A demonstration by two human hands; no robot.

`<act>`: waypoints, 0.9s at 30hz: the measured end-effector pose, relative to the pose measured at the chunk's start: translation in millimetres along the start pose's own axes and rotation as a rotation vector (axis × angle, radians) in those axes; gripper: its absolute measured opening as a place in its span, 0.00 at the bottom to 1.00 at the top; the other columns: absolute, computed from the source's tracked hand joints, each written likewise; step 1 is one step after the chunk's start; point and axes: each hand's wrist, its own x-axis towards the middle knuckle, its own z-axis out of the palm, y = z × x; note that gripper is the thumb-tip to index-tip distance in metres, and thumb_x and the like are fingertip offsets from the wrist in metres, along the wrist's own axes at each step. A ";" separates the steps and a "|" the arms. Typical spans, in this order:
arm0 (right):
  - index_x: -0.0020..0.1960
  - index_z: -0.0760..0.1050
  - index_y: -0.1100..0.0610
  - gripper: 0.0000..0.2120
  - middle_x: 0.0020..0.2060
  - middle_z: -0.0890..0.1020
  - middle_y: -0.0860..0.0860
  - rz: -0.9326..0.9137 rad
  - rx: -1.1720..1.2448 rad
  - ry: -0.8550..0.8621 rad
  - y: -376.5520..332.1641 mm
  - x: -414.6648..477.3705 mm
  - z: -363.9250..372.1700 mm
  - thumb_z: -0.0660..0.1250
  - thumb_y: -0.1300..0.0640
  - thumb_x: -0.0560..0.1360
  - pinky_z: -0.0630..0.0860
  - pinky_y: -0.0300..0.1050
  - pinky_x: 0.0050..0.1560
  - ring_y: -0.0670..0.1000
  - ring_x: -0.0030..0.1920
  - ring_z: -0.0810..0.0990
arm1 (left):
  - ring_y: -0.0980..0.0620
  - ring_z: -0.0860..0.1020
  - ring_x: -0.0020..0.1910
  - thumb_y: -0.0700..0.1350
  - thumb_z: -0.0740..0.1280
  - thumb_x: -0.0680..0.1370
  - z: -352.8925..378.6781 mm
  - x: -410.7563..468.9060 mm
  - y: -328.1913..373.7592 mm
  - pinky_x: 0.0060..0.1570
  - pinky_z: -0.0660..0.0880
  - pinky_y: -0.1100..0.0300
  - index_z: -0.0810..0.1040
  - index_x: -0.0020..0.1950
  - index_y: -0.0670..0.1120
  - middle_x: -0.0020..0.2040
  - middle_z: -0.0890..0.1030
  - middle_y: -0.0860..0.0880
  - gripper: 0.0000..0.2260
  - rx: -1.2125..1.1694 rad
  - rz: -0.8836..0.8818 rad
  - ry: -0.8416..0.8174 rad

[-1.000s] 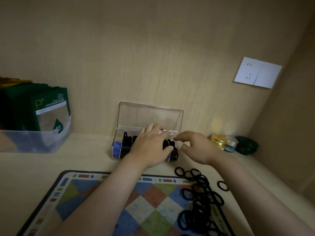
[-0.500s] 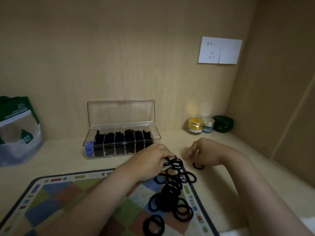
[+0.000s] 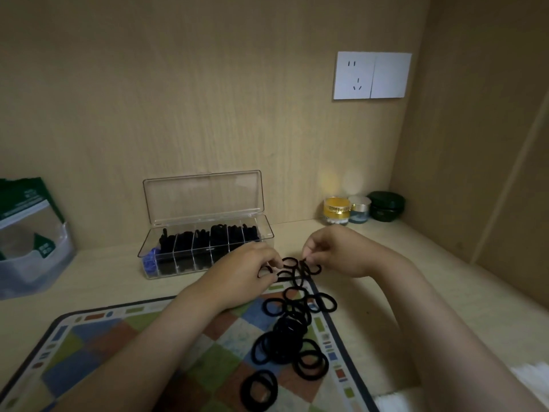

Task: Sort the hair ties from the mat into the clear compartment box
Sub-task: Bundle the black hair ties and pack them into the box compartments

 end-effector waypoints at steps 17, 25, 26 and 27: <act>0.54 0.85 0.53 0.10 0.41 0.86 0.45 -0.043 0.213 -0.134 -4.6 1.9 8.8 0.68 0.63 0.77 0.76 0.34 0.46 0.42 0.41 0.82 | 0.57 0.79 0.40 0.46 0.65 0.81 -20.7 -0.1 -0.7 0.40 0.75 0.63 0.79 0.52 0.53 0.42 0.81 0.55 0.04 -0.210 -0.230 0.011; 0.51 0.86 0.47 0.09 0.42 0.84 0.38 -0.009 -0.064 -0.131 -15.2 8.5 26.8 0.76 0.57 0.72 0.72 0.30 0.48 0.34 0.42 0.80 | 0.51 0.82 0.53 0.46 0.67 0.80 -17.1 2.8 -5.1 0.55 0.77 0.56 0.83 0.61 0.48 0.55 0.84 0.48 0.11 -0.024 -0.325 -0.123; 0.49 0.87 0.47 0.08 0.40 0.84 0.38 -0.013 -0.073 -0.121 -17.8 8.3 27.8 0.76 0.57 0.72 0.71 0.28 0.44 0.34 0.40 0.80 | 0.49 0.81 0.55 0.45 0.67 0.81 -16.4 4.3 -3.0 0.56 0.77 0.57 0.82 0.62 0.47 0.57 0.84 0.46 0.12 0.015 -0.333 -0.155; 0.47 0.87 0.47 0.07 0.40 0.84 0.39 -0.022 -0.093 -0.114 -20.2 8.3 29.0 0.76 0.57 0.71 0.70 0.28 0.42 0.34 0.39 0.80 | 0.48 0.81 0.55 0.45 0.66 0.81 -15.8 5.8 -1.4 0.54 0.76 0.58 0.82 0.63 0.45 0.57 0.83 0.45 0.12 0.044 -0.343 -0.182</act>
